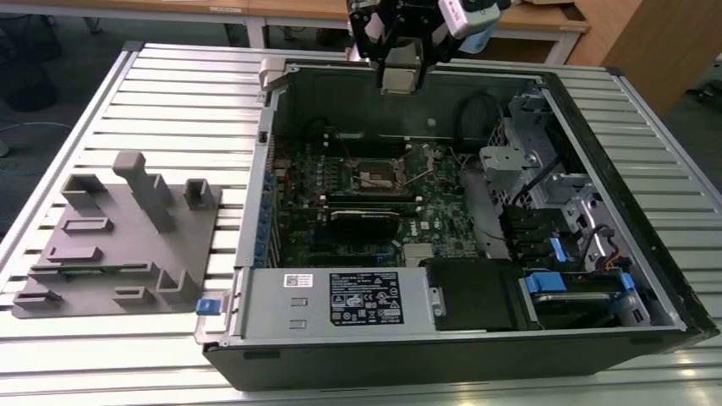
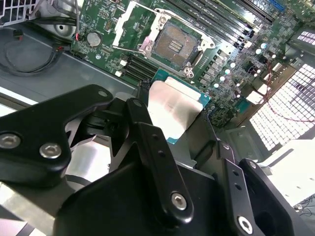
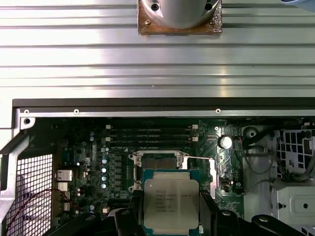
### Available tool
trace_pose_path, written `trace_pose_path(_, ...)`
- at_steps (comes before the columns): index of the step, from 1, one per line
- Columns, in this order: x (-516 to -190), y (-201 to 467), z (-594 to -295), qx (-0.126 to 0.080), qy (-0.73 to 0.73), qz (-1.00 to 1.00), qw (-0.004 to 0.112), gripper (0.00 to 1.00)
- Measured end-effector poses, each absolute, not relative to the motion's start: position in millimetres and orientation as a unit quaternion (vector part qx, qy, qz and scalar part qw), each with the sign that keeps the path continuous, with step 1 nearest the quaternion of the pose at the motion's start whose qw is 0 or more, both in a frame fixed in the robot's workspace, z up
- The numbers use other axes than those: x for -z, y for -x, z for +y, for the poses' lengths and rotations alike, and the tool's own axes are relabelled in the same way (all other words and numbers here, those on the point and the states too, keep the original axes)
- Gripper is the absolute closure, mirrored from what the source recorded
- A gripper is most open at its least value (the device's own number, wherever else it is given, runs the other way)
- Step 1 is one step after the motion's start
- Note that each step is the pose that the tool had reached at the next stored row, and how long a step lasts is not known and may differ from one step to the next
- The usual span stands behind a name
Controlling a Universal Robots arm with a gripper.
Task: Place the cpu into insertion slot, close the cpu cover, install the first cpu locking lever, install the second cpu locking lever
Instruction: 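Place the cpu into insertion slot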
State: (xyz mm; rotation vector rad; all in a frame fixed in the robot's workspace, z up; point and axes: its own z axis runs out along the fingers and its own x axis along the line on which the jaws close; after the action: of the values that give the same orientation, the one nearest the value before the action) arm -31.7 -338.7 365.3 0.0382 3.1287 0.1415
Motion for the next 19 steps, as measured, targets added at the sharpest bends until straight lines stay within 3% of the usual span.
trace_pose_path(19,-360.8,31.7,-338.8,-0.045,-0.012,0.999,0.005,0.46)
